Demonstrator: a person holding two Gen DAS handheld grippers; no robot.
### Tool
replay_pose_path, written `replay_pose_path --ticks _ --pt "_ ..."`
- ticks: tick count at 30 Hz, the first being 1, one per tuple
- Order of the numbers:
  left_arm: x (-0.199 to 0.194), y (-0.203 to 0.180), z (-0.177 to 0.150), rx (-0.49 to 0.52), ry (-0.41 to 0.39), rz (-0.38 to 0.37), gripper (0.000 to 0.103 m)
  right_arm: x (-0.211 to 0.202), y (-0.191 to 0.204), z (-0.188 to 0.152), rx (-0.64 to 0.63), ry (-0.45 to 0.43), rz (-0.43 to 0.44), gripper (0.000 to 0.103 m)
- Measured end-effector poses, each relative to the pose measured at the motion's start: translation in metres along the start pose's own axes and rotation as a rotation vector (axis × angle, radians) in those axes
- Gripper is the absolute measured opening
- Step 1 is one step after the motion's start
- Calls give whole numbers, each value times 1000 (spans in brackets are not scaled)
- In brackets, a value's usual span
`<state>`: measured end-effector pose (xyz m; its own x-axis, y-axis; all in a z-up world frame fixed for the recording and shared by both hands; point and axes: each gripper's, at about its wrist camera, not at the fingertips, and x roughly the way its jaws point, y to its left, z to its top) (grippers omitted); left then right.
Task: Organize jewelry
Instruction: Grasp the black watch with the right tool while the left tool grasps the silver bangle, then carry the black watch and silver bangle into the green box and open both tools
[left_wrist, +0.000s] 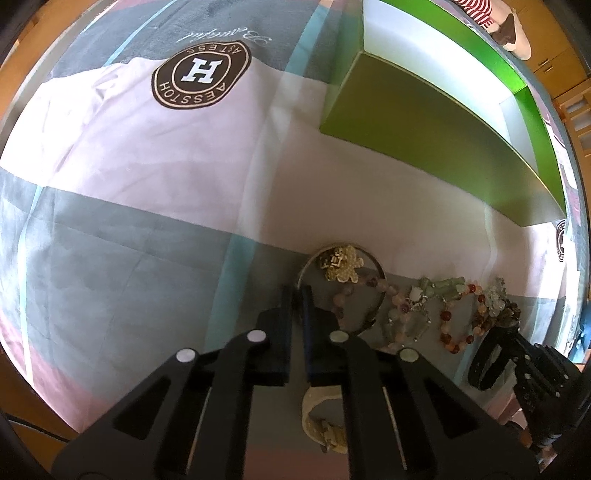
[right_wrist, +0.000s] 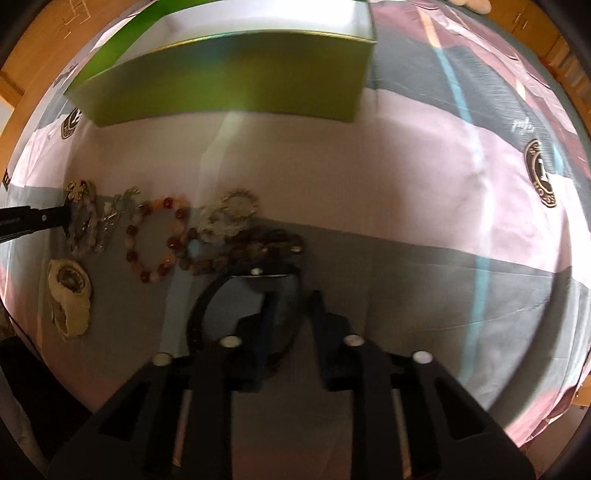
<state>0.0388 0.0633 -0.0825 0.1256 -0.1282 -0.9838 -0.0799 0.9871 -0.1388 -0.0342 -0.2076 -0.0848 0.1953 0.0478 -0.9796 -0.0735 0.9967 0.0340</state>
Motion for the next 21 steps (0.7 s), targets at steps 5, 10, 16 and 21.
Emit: replay_pose_path --ticks 5,10,16,21 --pt "8 -14 -1 23 -18 32 7 -1 3 2 16 -11 19 10" --pt "-15 -7 1 -44 -88 -87 4 -6 6 7 31 -47 56 3" --pt "-51 -18 2 -38 -260 -159 4 -45 1 18 58 -224 117 2" --pt "-53 -12 2 -25 -260 -197 4 -43 -3 20 65 -247 119 2"
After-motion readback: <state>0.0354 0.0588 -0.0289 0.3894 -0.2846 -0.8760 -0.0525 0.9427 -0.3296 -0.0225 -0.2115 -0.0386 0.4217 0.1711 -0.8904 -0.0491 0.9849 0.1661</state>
